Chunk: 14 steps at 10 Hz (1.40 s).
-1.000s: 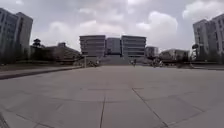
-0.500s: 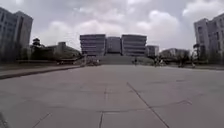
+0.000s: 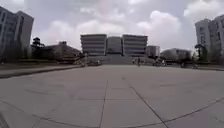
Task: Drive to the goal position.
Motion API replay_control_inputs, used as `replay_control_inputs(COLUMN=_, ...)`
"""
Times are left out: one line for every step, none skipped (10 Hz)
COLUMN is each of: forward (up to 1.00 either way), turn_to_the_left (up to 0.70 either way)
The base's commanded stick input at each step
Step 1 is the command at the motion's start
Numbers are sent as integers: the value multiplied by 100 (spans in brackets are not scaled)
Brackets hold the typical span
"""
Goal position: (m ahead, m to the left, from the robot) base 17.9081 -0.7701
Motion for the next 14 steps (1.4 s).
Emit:
replay_control_inputs(forward=70, turn_to_the_left=0)
replay_control_inputs(forward=70, turn_to_the_left=0)
replay_control_inputs(forward=70, turn_to_the_left=0)
replay_control_inputs(forward=70, turn_to_the_left=0)
replay_control_inputs(forward=70, turn_to_the_left=0)
replay_control_inputs(forward=70, turn_to_the_left=0)
replay_control_inputs(forward=70, turn_to_the_left=0)
replay_control_inputs(forward=70, turn_to_the_left=0)
replay_control_inputs(forward=70, turn_to_the_left=0)
replay_control_inputs(forward=70, turn_to_the_left=0)
replay_control_inputs(forward=70, turn_to_the_left=0)
replay_control_inputs(forward=70, turn_to_the_left=0)
replay_control_inputs(forward=70, turn_to_the_left=0)
replay_control_inputs(forward=70, turn_to_the_left=0)
